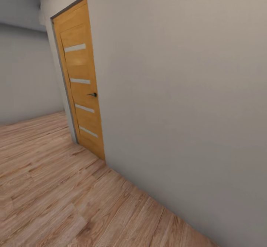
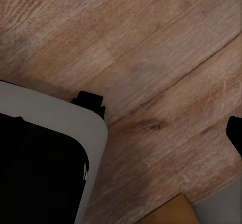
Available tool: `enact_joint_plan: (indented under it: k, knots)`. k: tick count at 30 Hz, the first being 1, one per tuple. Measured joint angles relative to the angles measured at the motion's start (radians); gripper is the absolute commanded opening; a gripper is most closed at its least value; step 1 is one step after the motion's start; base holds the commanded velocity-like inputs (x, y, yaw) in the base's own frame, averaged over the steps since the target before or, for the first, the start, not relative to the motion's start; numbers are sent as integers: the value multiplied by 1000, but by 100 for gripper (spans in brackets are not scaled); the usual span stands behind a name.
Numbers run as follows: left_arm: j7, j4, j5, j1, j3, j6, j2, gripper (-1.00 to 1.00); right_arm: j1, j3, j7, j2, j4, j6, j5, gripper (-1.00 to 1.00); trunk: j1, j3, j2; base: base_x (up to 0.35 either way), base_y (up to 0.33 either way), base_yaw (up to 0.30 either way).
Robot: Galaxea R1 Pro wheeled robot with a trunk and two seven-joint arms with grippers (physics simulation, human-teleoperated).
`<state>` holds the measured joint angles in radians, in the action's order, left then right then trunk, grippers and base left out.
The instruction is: Move the two storage containers from the living room to the garage. In the garage, place one container on the floor and stack the other container on top of it (either order is fine).
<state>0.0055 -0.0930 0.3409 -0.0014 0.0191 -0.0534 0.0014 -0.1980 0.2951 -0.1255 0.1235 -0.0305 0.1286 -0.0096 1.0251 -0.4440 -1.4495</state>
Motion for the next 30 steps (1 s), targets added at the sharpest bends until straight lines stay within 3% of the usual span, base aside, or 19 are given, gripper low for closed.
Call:
enact_joint_plan:
  k: [30]
  knots:
    - [0,0,0,0,0,0,0,100,0,-2,0,2,0,0,-1,100,0,0,0,0,0,269]
